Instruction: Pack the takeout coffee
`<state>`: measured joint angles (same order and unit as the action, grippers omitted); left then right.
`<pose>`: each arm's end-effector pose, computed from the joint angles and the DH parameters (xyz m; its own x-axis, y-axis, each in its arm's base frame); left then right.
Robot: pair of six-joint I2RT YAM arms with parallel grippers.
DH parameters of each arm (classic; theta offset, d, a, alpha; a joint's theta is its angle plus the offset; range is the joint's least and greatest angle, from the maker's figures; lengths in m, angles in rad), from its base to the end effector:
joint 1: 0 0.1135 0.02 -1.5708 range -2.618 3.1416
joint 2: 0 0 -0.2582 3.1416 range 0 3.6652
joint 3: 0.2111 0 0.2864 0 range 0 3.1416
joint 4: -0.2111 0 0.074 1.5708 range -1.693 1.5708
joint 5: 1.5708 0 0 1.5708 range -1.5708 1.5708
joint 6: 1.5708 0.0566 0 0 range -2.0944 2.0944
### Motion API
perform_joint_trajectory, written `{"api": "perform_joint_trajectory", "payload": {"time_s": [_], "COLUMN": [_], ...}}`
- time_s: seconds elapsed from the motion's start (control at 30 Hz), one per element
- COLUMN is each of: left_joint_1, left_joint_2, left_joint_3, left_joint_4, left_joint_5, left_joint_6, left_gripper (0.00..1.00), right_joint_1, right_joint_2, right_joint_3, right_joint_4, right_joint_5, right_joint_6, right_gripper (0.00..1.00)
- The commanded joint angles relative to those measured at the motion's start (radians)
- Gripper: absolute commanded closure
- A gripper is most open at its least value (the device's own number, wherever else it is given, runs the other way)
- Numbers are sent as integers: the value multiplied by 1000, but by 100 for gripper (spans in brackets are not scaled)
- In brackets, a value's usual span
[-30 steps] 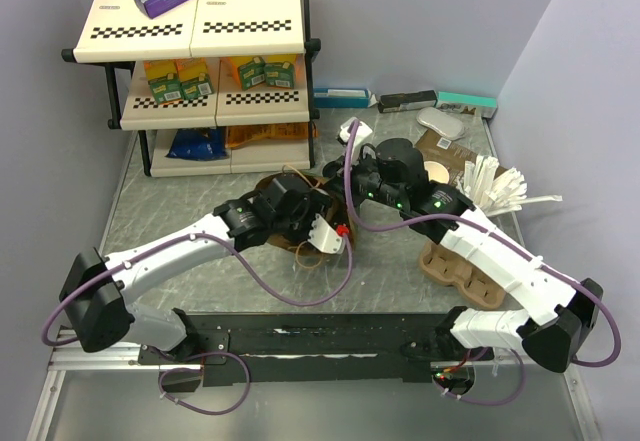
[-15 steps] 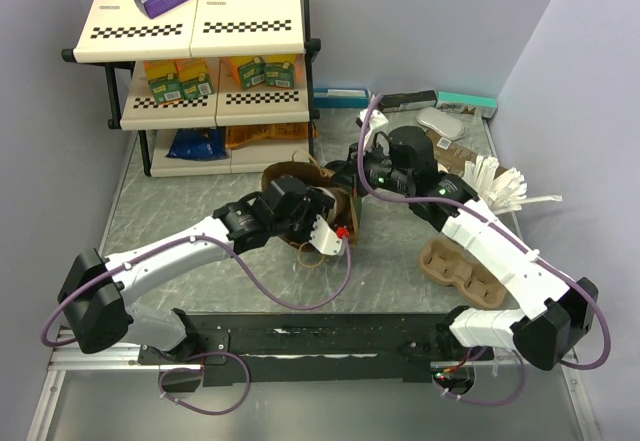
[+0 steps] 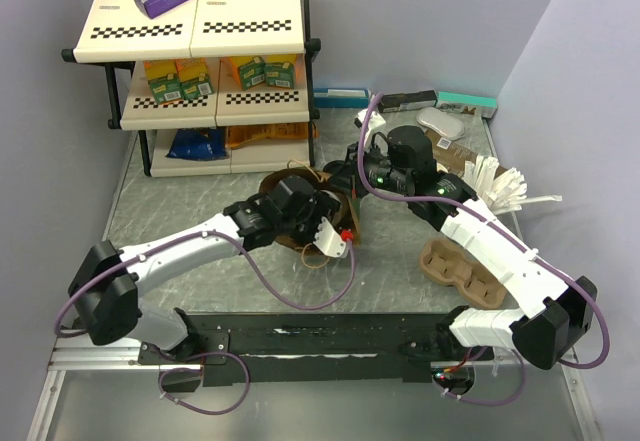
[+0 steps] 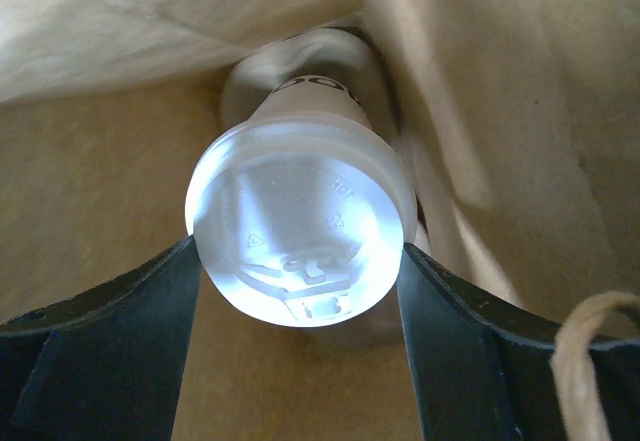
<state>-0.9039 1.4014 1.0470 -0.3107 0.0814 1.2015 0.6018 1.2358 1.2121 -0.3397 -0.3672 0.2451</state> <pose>0.2206 -0.2877 0.2466 0.6295 0.7031 -0.3308 0.6530 -0.2478 0.7157 0.2647 0.2064 0.3656 -0.4796 -0.0546 -0.8758 -0.7098 0.6109 0.3506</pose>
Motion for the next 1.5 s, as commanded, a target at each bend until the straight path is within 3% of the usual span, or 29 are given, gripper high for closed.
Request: {"api": "perform_joint_trajectory", "payload": {"time_s": [0.0,0.43,1.03,1.27,1.47], "left_joint_1": [-4,-7,-9,-12,-13], "left_joint_2": [36,114,228,277,284], "left_joint_3": [44,102,151,185,225], "left_joint_4": [47,111,90,52,-73], "left_joint_5": [-3,-78,-212,-235,-212], "left_joint_6": [23,-52,-43,-26,-19], "left_gripper": [99,99,99,99,99], "right_joint_1": [1,1,-27,-30,-31], "right_joint_2": [1,10,13,10,16], "right_joint_3": [50,72,67,75,89], "right_joint_4": [48,28,24,18,5], "right_joint_5": [-33,-42,-61,-64,-59], "right_joint_6": [39,28,51,52,48], "right_gripper": [100,100,100,100,100]}}
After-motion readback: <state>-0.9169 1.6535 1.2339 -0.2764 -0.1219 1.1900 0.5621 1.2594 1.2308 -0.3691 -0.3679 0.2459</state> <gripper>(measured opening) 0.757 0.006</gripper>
